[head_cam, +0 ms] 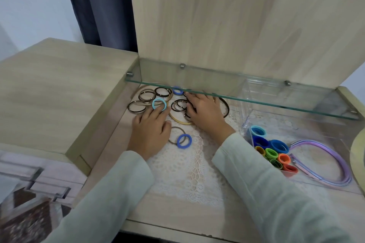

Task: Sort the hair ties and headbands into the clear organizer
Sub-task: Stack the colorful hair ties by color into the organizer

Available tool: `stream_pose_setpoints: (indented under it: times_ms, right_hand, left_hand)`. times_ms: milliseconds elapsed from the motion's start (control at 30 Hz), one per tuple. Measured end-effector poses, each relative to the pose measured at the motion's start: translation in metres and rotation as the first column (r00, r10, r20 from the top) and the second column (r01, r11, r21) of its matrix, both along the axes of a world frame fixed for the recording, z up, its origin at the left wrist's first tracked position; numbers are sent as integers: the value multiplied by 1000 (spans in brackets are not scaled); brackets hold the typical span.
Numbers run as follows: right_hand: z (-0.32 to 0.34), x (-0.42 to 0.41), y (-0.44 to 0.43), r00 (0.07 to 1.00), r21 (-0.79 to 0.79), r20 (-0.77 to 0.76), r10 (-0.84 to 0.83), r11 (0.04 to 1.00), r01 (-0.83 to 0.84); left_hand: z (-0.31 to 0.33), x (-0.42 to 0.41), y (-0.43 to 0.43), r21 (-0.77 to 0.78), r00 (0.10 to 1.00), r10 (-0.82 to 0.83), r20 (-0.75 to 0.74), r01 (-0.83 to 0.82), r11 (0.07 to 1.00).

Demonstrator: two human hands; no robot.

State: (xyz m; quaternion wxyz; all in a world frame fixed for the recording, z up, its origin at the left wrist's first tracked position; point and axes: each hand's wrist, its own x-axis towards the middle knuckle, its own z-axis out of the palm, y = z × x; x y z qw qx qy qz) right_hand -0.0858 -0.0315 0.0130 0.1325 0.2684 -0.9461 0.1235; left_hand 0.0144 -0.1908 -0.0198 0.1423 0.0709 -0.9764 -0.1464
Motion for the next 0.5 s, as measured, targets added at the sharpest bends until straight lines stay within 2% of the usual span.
stream_pose_setpoints:
  times_ms: [100,267,500]
  right_hand:
    - [2,-13,-11,993,71,77,91,993,-96]
    - [0,-26,-28,988,161,56,146,975,-153]
    - [-1,-32,-33,986,117,63,151,980,-158]
  left_hand:
    - [0,-2,0,16,1000,3,2,-3,1000]
    - [0,-2,-1,28,1000,-2,-10,3,1000]
    - [1,-2,-2,23,1000,-14,-25,15,1000]
